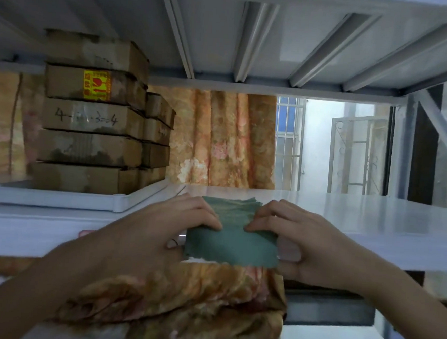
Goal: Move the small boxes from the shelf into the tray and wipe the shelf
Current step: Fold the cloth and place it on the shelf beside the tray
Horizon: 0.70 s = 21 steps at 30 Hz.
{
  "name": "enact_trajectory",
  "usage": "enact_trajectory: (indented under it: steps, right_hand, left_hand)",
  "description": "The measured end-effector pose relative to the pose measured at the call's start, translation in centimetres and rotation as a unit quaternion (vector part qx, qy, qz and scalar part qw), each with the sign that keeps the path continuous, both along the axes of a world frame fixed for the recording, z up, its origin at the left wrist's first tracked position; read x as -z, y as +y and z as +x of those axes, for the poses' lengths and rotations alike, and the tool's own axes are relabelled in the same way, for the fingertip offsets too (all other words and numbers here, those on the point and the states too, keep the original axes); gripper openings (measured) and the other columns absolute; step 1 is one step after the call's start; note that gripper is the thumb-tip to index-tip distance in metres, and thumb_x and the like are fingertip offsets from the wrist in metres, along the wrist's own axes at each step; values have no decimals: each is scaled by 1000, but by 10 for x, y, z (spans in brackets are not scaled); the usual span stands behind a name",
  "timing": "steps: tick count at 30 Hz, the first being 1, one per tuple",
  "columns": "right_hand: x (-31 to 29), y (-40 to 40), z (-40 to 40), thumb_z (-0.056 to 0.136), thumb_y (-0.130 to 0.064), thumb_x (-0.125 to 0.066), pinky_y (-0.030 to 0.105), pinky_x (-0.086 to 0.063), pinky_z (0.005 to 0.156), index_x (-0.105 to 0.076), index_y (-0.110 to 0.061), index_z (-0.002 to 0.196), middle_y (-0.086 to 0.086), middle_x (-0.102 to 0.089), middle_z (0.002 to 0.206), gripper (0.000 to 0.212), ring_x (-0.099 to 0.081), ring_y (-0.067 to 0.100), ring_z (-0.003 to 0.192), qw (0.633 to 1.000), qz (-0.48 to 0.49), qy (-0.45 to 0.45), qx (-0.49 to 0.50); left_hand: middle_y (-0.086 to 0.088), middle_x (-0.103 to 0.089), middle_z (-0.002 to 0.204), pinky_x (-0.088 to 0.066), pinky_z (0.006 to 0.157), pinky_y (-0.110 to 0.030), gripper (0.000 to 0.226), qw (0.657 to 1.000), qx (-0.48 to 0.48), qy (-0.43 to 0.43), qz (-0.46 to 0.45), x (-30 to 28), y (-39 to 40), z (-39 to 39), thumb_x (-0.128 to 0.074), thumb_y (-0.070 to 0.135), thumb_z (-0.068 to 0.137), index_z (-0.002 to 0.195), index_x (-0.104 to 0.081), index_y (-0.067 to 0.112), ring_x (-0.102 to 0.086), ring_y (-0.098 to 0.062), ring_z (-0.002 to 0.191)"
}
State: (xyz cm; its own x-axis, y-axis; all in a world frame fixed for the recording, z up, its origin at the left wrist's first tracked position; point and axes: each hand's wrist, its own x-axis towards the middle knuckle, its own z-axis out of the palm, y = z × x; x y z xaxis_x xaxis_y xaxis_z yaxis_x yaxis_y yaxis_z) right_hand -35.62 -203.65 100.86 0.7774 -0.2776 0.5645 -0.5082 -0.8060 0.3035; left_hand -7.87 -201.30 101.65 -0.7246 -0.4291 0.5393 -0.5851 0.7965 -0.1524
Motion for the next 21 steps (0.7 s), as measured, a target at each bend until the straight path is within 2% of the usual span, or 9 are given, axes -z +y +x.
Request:
enact_trajectory:
  steps: [1,3,7,10,13,16,18,20,21]
  right_hand:
    - [1,0,-1,77,-38,-66,26,-51,79,-51,-26,123,-8,-49,117,50,-53,10,105,1000,-10,8,5]
    - [2,0,-1,76,-44,-61,28,-53,77,-51,-24,125,-5,-51,117,54,-55,13,103,998,-47,28,20]
    - [5,-4,-2,82,-42,-58,32,-55,74,-59,-19,120,-2,-56,113,45,-58,15,99,997,-80,4,1]
    - [6,-4,-3,85,-27,-55,33,-54,77,-70,-14,108,-2,-64,105,30,-63,14,96,994,-11,-89,-58]
    - [4,3,-3,85,-24,-52,29,-52,79,-72,-14,102,-5,-69,98,27,-65,9,94,980,77,-166,-77]
    - [2,11,-2,90,-29,-45,23,-50,78,-67,-28,100,-13,-67,97,25,-64,3,92,972,120,-194,-63]
    - [0,13,1,92,-33,-42,20,-49,73,-62,-36,99,-15,-66,96,21,-63,1,87,965,140,-216,-48]
    - [-7,13,8,95,-26,-45,18,-46,68,-59,-31,95,-12,-64,89,16,-61,2,80,949,164,-265,-50]
    - [-13,11,14,97,-21,-46,17,-45,66,-60,-27,94,-8,-64,86,15,-60,2,76,933,186,-303,-49]
  left_hand:
    - [16,-57,118,-42,88,-13,37,1000,7,9,-14,0,1,0,-70,19,81,117,-62,25,-51,2,111]
    - [14,-59,114,-43,86,-15,29,1000,-3,11,-12,-1,-1,-4,-63,25,85,113,-63,26,-54,0,107]
    - [9,-64,110,-44,87,-13,31,999,8,34,6,1,-2,-6,-48,34,88,110,-67,22,-56,1,105]
    - [11,-65,108,-48,86,-15,31,997,10,73,16,5,-2,-8,-46,34,91,110,-67,21,-58,3,103]
    - [19,-64,102,-49,79,-13,31,995,16,97,18,3,2,-7,-45,36,92,109,-67,23,-59,7,97]
    - [19,-64,94,-50,73,-17,34,992,21,121,41,-1,6,-11,-43,42,91,107,-67,24,-61,2,89]
    - [12,-64,93,-50,72,-26,37,982,4,166,89,-3,6,-16,-43,49,89,104,-66,24,-62,-6,85]
    - [7,-67,88,-50,70,-32,31,960,-6,243,140,-9,4,-24,-50,47,93,101,-66,21,-63,-9,81]
    - [8,-68,87,-51,68,-27,24,940,4,296,170,-13,1,-29,-51,39,94,99,-66,21,-65,-7,81]
